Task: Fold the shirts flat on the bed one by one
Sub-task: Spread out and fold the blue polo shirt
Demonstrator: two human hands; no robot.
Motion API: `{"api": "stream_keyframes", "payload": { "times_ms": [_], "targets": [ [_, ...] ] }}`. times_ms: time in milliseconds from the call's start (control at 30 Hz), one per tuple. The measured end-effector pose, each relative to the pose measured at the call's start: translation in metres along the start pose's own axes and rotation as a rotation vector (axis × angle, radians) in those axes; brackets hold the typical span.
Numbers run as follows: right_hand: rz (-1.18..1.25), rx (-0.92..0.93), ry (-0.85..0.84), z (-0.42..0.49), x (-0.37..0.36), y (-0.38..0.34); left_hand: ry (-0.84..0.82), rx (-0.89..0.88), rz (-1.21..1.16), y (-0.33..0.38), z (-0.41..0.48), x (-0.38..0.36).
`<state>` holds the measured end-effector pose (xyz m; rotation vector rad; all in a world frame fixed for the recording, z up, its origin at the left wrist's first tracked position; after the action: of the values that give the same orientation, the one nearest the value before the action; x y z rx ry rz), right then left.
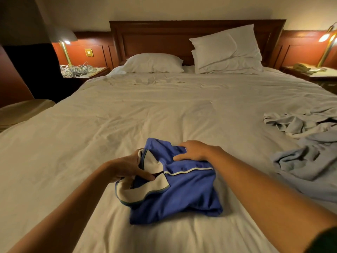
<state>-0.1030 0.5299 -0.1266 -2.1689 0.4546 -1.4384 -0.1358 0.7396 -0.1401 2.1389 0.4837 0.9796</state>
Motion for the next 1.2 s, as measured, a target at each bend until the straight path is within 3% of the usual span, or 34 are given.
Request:
{"api": "stream_keyframes", "payload": {
  "times_ms": [100, 200, 367, 500, 600, 733, 800, 900, 1033, 1200],
  "targets": [
    [0.067, 0.027, -0.049, -0.005, 0.015, -0.012, 0.032, -0.095, -0.028, 0.017, -0.010, 0.010],
    [0.206, 0.139, 0.077, -0.039, 0.066, -0.031, -0.009, -0.234, 0.018, 0.062, -0.032, 0.033],
    [0.607, 0.276, 0.125, -0.135, 0.105, -0.037, -0.075, -0.246, 0.362, 0.159, -0.034, 0.080],
    [0.684, 0.066, 0.439, -0.141, 0.071, 0.029, 0.209, -0.103, 0.775, 0.188, 0.013, 0.081],
    [0.708, -0.132, 0.590, -0.150, 0.016, 0.088, 0.343, -0.015, 0.945, 0.144, 0.037, 0.043],
    [0.795, -0.096, 0.893, -0.194, -0.023, 0.121, 0.552, 0.014, 0.503, 0.044, -0.007, -0.013],
    [0.801, -0.034, 0.952, -0.205, -0.027, 0.115, 0.682, 0.080, 0.269, 0.002, -0.049, -0.035],
    [0.803, -0.049, 0.931, -0.208, -0.027, 0.109, 0.777, 0.095, 0.001, -0.022, -0.095, -0.055],
    [0.746, -0.118, 0.820, -0.203, -0.027, 0.104, 0.746, 0.005, -0.117, -0.005, -0.108, -0.067],
    [0.798, -0.079, 0.814, -0.205, -0.014, 0.090, 0.758, -0.100, -0.295, 0.013, -0.112, -0.063]
  ]
}}
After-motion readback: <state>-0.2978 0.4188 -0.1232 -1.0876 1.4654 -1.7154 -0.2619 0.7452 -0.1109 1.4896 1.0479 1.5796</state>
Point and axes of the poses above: each hand's wrist, its own z-axis towards the middle knuckle, its own x-axis out of the back of the hand, y = z × x, the point moved 9 cm from there along z, towards the middle knuckle, and after that the axes turned 14 degrees about z, right-handed, at the moved point
